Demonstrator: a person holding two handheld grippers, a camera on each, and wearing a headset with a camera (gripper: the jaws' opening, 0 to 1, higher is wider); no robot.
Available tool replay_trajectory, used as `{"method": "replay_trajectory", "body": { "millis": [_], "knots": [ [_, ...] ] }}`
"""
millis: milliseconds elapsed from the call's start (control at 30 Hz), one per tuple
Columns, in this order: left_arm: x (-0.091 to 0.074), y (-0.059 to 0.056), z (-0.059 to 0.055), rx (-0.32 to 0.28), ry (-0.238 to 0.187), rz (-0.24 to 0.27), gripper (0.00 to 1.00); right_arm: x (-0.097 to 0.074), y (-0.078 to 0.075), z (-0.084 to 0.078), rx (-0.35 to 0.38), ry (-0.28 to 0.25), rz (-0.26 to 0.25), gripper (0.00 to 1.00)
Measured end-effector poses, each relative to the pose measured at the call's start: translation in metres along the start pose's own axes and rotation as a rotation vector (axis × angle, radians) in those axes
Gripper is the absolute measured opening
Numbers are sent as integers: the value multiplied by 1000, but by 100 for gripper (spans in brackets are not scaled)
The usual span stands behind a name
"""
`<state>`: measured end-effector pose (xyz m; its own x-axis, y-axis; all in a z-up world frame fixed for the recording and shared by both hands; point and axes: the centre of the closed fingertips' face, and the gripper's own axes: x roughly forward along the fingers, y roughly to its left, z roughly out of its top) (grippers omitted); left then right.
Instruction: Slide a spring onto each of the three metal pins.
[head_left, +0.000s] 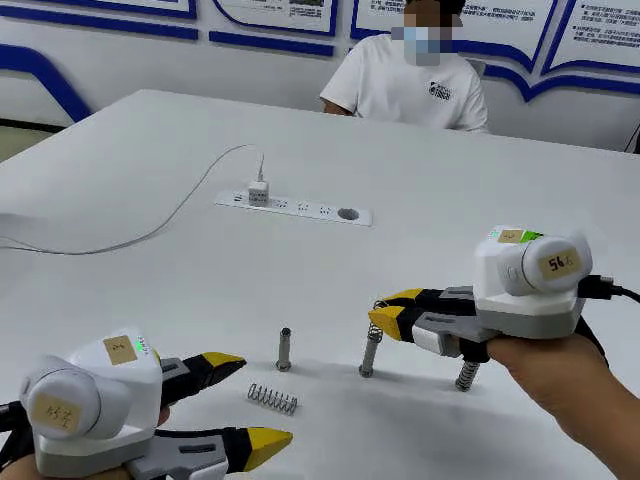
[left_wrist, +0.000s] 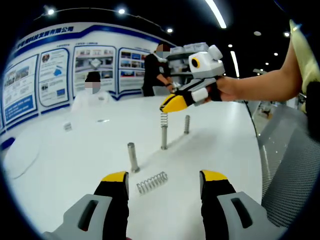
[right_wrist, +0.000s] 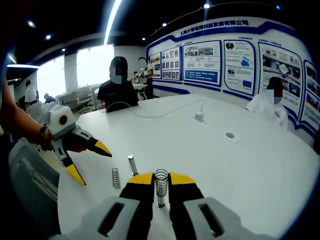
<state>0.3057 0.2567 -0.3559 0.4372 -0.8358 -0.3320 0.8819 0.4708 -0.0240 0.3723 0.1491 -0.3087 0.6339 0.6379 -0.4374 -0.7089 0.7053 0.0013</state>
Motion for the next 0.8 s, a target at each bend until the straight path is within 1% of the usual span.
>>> {"method": "replay_trajectory", "body": {
  "millis": [367, 800],
  "knots": [
    [0, 0, 0, 2, 2, 0, 58, 3, 1, -8, 9, 11, 1, 12],
    [0, 0, -2, 3, 7, 0, 58, 11, 2, -24, 10, 49, 6, 12]
  ]
}}
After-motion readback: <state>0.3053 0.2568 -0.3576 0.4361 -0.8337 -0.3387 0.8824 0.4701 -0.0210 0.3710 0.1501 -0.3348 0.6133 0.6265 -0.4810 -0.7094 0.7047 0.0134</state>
